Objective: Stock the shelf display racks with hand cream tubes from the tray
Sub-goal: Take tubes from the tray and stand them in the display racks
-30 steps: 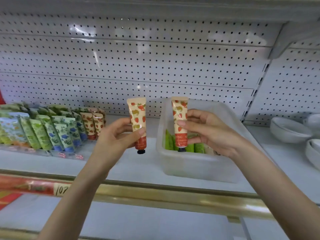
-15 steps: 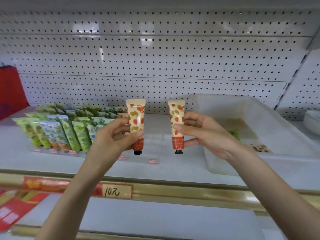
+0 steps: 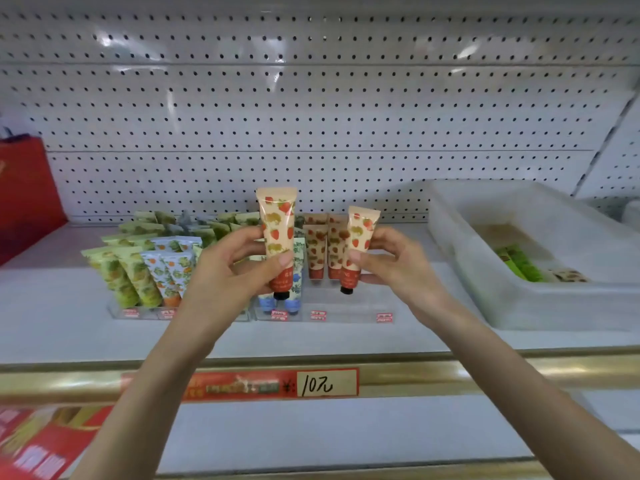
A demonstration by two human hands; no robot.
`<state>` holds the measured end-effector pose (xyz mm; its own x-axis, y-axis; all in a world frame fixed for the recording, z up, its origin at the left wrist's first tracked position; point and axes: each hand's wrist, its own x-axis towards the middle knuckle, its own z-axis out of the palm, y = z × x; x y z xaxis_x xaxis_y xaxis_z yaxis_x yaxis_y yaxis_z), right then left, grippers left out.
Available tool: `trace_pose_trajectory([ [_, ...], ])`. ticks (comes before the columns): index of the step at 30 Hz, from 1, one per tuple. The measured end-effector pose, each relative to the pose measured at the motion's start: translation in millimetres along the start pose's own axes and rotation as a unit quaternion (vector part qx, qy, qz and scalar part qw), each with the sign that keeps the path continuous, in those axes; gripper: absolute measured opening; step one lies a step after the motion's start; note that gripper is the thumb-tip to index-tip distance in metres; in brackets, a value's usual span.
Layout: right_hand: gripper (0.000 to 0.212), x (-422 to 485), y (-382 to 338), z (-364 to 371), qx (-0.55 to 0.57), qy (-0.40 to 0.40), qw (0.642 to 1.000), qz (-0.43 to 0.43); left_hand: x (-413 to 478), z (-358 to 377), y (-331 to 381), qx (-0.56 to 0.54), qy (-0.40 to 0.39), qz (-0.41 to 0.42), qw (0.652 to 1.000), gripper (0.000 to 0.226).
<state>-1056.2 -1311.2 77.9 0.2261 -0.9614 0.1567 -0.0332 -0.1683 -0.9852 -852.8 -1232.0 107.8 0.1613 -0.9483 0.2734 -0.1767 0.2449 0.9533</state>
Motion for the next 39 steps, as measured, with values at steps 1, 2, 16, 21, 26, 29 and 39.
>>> trace_pose_trajectory([
  [1, 0.018, 2.6, 3.0, 8.5, -0.011, 0.016, 1.0, -0.011, 0.3, -3.9, -1.3, -0.003, -0.004, -0.002, 1.0, 0.038],
  [2, 0.017, 5.2, 5.9, 16.6, -0.023, 0.031, 0.999, -0.021, 0.6, -7.3, -2.5, -0.005, -0.007, -0.003, 1.0, 0.037],
  [16, 0.023, 28.2, 41.8, 61.0, -0.115, 0.079, 0.988, -0.066, 6.9, -22.1, -9.0, -0.031, 0.003, 0.0, 1.0, 0.031],
  [21, 0.022, 28.9, 50.1, 59.5, -0.129, 0.064, 0.987, -0.065, 9.7, -22.0, -9.5, -0.037, 0.012, 0.005, 0.999, 0.03],
  [26, 0.024, 28.7, 52.4, 56.8, -0.137, 0.052, 0.987, -0.065, 11.5, -18.7, -10.7, -0.03, 0.016, 0.004, 0.999, 0.035],
  [29, 0.024, 28.9, 52.7, 55.3, -0.145, 0.049, 0.986, -0.063, 12.7, -15.3, -10.3, -0.035, 0.02, 0.002, 0.999, 0.038],
  [39, 0.026, 26.4, 42.6, 38.7, -0.141, 0.04, 0.987, -0.063, 13.0, -3.7, -6.3, -0.045, 0.008, 0.014, 0.999, 0.031],
])
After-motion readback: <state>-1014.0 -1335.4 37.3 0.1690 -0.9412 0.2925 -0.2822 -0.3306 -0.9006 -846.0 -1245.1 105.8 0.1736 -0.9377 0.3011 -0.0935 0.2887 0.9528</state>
